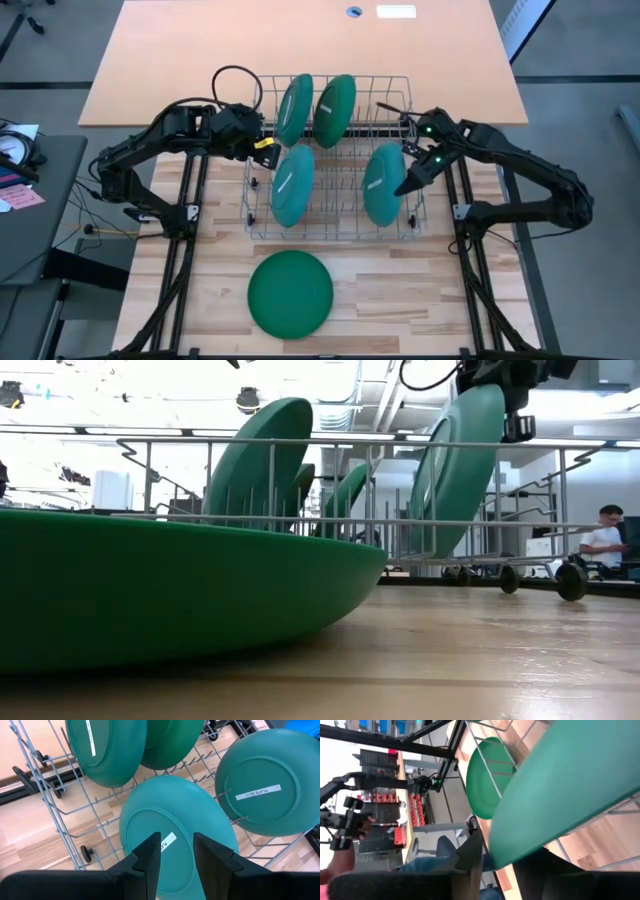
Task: Sort dishes
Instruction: Put the blue plate into the dish rack
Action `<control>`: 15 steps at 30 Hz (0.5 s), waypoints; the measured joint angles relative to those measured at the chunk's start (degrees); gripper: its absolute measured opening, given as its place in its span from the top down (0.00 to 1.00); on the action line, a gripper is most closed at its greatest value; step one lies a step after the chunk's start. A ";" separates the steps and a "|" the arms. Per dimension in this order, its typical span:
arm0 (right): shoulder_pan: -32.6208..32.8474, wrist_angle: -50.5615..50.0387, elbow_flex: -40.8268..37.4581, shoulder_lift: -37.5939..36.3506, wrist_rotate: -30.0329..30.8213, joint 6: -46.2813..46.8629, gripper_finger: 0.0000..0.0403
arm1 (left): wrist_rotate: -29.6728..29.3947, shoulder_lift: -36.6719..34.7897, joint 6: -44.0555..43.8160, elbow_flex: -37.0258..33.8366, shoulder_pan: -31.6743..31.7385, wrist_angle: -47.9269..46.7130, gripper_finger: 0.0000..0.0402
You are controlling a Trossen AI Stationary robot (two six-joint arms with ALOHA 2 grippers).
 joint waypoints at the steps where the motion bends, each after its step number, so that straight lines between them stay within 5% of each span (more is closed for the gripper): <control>1: 0.00 0.00 0.00 -0.52 -0.01 0.78 0.72 | 0.01 0.00 0.00 0.00 0.00 0.00 0.73; 15: -0.40 -0.31 0.02 -5.03 -0.10 6.50 0.49 | 0.07 0.00 0.04 0.00 0.00 0.00 0.73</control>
